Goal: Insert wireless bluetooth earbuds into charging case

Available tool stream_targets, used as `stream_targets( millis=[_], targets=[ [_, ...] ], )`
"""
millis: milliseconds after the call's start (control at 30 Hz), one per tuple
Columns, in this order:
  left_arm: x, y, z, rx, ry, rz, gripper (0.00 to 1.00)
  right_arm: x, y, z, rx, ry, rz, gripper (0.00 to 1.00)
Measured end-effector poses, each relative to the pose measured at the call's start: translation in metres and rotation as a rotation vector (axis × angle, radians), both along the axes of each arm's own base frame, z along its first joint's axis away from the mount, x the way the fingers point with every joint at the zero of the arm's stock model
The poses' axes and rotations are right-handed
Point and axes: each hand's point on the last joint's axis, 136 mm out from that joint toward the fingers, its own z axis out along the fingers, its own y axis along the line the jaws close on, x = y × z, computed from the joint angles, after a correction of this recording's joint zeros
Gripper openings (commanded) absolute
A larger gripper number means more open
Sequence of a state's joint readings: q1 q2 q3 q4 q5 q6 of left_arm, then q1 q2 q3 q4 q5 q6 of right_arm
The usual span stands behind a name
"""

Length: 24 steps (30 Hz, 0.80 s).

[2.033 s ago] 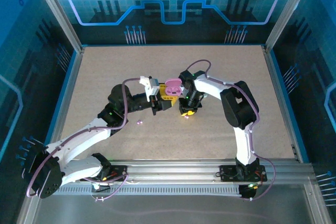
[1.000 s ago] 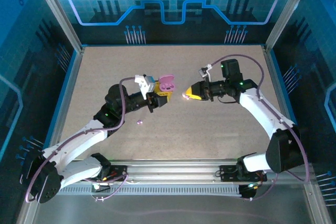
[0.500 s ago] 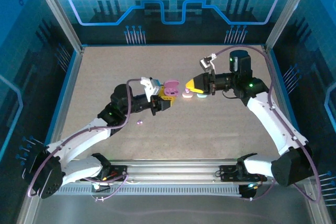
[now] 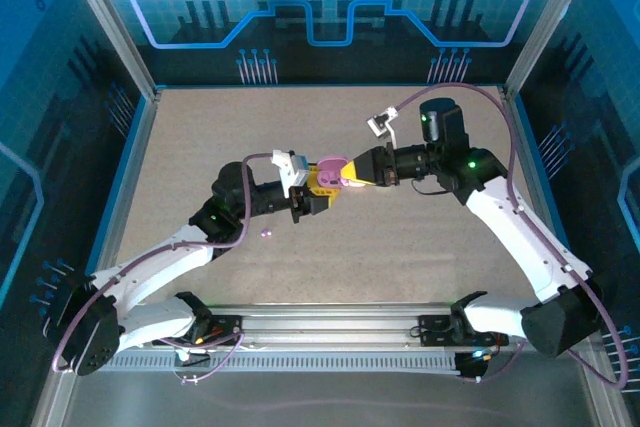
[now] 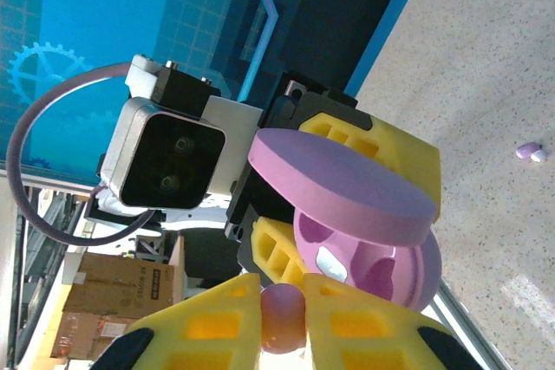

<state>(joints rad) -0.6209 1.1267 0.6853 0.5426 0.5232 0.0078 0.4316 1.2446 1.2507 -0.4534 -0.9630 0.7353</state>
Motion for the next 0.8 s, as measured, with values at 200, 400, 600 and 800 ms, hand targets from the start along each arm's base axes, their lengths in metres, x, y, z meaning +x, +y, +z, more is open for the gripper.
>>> stream_targets(
  millis=[200,400,600,800],
  targets=[
    [-0.006,-0.003,0.003,-0.009,-0.012,-0.031,0.31,0.005,0.0,-0.004,-0.024,-0.021,-0.03,0.16],
    [-0.006,-0.004,0.002,-0.007,-0.009,-0.037,0.31,0.007,0.0,-0.006,-0.037,-0.026,-0.043,0.16],
    [-0.005,-0.005,0.002,-0.012,-0.007,-0.041,0.31,0.006,0.0,-0.009,-0.058,-0.034,-0.05,0.17],
    [-0.005,-0.005,0.001,-0.011,-0.005,-0.044,0.31,0.007,0.001,-0.011,-0.082,-0.049,-0.061,0.19]
  ],
)
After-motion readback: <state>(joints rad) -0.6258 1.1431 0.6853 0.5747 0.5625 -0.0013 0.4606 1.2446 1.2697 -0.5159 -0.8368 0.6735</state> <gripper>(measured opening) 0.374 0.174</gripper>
